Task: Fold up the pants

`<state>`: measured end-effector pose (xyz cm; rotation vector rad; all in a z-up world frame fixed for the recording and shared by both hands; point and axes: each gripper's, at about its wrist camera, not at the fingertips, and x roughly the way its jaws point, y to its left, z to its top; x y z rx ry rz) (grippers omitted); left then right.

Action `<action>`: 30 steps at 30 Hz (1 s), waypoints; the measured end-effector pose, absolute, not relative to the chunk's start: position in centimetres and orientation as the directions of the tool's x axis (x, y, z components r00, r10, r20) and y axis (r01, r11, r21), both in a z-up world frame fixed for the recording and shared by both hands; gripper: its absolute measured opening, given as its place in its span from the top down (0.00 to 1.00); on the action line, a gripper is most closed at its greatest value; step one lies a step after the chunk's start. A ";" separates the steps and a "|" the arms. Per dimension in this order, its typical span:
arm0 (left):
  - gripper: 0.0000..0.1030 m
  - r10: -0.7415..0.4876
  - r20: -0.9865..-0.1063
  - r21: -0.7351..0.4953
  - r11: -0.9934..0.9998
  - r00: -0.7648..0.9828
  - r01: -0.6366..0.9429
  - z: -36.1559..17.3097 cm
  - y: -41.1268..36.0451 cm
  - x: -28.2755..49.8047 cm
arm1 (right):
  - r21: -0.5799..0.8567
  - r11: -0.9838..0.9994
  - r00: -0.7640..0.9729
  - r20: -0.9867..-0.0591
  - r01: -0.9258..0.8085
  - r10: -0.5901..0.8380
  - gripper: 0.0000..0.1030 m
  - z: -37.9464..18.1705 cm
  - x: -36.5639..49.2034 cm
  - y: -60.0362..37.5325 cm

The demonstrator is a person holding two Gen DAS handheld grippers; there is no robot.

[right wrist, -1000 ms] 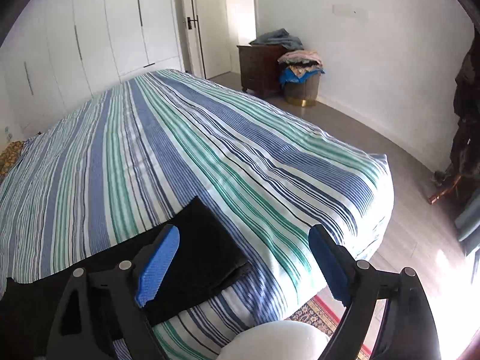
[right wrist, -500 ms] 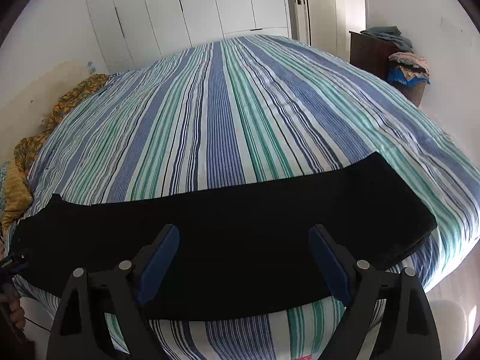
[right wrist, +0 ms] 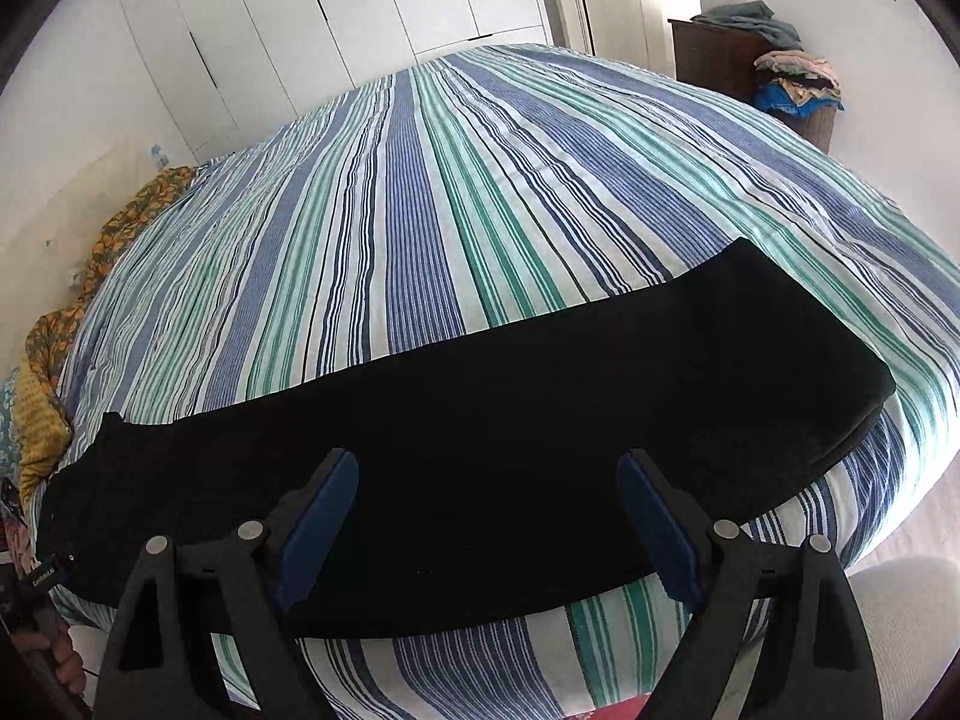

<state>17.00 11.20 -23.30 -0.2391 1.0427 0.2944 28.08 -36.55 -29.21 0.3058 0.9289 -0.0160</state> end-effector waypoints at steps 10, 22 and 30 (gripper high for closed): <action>0.08 0.135 -0.877 -0.034 0.940 0.461 -0.341 -23.6 11.2 17.0 | 0.253 0.957 0.592 -0.797 0.145 0.121 0.15 -29.6 28.2 -36.4; 0.07 0.142 -0.879 -0.020 0.943 0.456 -0.332 -23.8 11.1 17.0 | 0.271 0.949 0.603 -0.788 0.163 0.121 0.15 -29.3 28.1 -37.0; 0.07 0.154 -0.879 -0.005 0.944 0.450 -0.331 -23.9 10.9 17.1 | 0.314 0.943 0.558 -0.805 0.112 0.202 0.15 -27.0 30.2 -38.5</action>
